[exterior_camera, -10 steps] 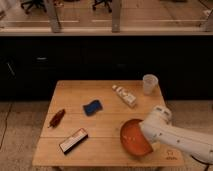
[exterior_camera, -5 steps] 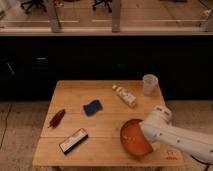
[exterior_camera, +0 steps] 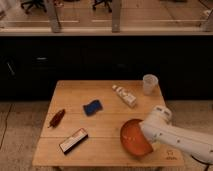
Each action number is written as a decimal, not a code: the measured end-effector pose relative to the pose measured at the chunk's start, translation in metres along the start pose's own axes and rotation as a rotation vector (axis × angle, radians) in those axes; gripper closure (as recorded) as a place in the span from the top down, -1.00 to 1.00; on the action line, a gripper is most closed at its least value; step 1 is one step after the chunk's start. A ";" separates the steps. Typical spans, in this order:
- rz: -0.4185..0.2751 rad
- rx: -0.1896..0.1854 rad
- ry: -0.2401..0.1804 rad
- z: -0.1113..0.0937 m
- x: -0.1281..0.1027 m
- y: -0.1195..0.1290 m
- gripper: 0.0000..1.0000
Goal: Pick up the ceramic bowl
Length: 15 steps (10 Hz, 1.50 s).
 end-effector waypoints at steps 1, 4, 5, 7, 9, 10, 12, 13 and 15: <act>0.000 0.000 0.000 0.000 0.000 0.000 0.60; 0.000 0.001 0.000 0.000 0.000 0.000 0.60; 0.000 0.001 0.000 0.000 0.000 0.000 0.60; 0.001 0.001 0.001 0.000 0.000 0.000 0.60; 0.001 0.001 0.002 0.000 0.000 0.000 0.60; 0.001 0.002 0.002 0.000 0.000 0.000 0.60; 0.000 0.003 -0.002 0.001 0.000 0.000 0.60; 0.011 0.001 -0.007 0.004 -0.003 -0.004 0.60; 0.017 0.004 -0.013 0.007 -0.009 -0.016 0.60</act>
